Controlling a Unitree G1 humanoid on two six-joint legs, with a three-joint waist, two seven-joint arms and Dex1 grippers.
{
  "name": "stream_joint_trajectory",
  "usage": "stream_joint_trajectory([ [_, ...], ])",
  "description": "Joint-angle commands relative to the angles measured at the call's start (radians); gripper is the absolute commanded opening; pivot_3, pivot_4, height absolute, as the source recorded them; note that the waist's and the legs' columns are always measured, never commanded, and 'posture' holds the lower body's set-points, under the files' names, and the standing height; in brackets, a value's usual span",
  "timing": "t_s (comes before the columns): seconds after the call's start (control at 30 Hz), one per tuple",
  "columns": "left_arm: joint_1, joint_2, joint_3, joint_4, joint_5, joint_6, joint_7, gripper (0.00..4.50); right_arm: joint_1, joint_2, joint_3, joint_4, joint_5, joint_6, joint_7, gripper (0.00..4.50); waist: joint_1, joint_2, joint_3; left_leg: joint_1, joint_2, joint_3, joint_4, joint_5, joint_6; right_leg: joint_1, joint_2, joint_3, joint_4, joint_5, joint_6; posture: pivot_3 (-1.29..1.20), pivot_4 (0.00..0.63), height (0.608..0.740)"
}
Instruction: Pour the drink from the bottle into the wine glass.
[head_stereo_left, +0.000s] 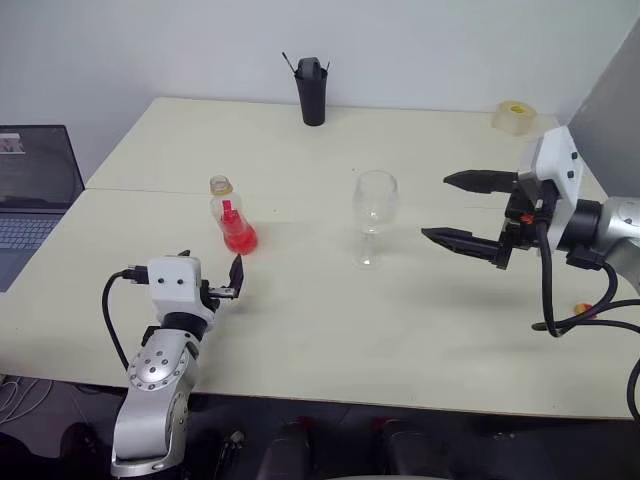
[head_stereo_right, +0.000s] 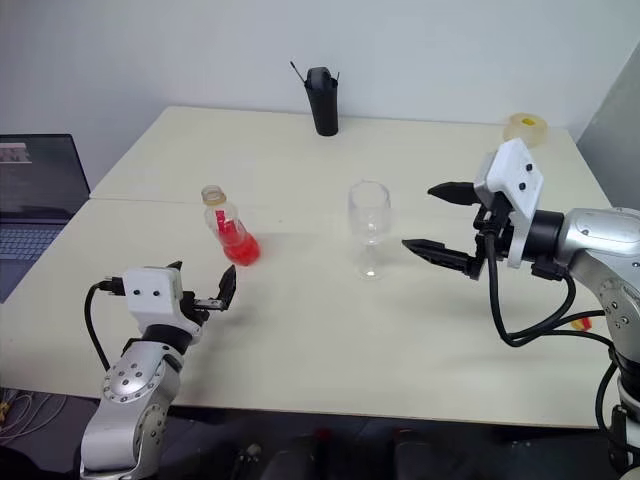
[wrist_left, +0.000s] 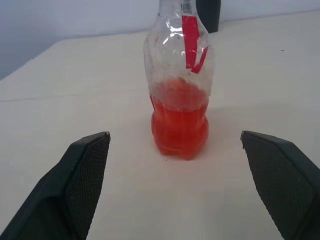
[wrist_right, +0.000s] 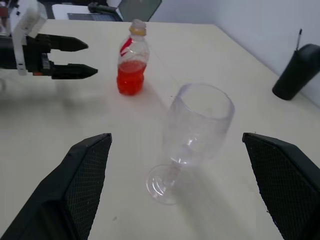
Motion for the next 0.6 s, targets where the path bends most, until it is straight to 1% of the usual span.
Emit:
stream_joint_trajectory([
  [0.03, -0.033, -0.017, 0.007, 0.008, 0.001, -0.019, 0.017, 4.5, -0.03, -0.007, 0.002, -0.031, 0.02, 0.011, -0.016, 4.48, 0.001, 0.0, 0.0, 0.0, 0.0, 0.0, 0.0, 0.0, 0.0, 0.0, 0.0, 0.0, 0.0, 0.0, 0.0, 0.0, 0.15, 0.74],
  [0.17, -0.08, -0.028, 0.005, 0.06, 0.013, -0.036, 0.025, 4.5, -0.033, -0.008, 0.021, -0.033, 0.015, 0.006, -0.017, 4.48, 0.007, 0.0, 0.0, -0.004, 0.0, -0.001, 0.001, 0.0, 0.0, -0.002, 0.0, -0.001, -0.001, 0.001, 0.001, 0.0, 0.15, 0.74],
  [0.33, -0.177, -0.036, -0.025, 0.178, 0.018, -0.068, 0.011, 4.5, -0.045, 0.003, 0.042, -0.038, 0.017, 0.004, -0.024, 4.48, 0.009, 0.0, 0.0, -0.005, 0.0, -0.002, 0.002, 0.0, 0.0, -0.002, 0.0, -0.002, -0.001, 0.001, 0.001, 0.0, 0.15, 0.74],
  [0.6, -0.261, -0.031, -0.042, 0.298, 0.033, -0.121, -0.001, 4.5, -0.048, 0.003, 0.041, -0.054, 0.02, 0.013, -0.034, 4.48, 0.01, 0.0, 0.0, -0.006, 0.0, -0.002, 0.002, 0.0, 0.0, -0.003, 0.0, -0.002, -0.002, 0.001, 0.001, 0.0, 0.15, 0.74],
])
